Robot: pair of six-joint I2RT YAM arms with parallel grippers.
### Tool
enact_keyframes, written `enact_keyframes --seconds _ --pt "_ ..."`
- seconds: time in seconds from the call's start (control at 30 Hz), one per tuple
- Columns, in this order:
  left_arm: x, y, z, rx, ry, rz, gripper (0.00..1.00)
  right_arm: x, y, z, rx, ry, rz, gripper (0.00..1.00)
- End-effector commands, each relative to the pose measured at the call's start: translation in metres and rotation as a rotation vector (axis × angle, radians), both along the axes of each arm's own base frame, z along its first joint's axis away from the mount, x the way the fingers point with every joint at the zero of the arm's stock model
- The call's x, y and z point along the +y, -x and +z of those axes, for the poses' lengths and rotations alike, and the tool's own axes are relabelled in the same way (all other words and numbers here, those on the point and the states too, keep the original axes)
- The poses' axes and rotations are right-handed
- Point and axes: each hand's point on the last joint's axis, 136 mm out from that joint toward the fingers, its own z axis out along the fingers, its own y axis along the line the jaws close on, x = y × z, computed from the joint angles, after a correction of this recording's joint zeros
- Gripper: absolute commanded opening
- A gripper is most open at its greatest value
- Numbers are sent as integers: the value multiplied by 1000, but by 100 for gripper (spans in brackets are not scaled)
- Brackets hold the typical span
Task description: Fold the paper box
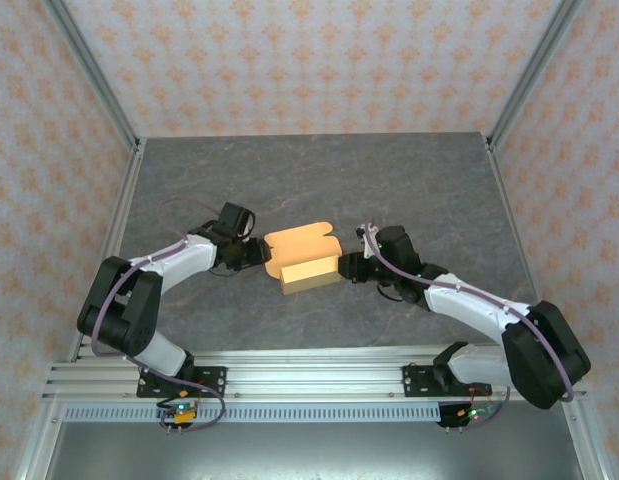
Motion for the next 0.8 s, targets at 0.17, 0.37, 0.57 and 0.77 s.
enact_keyframes --seconds 0.17,0.37,0.57,0.77 --pt "-26 -49 2 -130 97 -31 47 -23 25 -49 121 147 0 25" --pt "-25 -66 7 -171 83 -16 52 -24 27 -50 125 155 8 25" --pt "-25 -81 7 -170 63 -10 37 -23 27 -48 123 156 15 25" --pt "-19 -86 5 -174 0 -37 17 -23 28 -47 123 151 14 25"
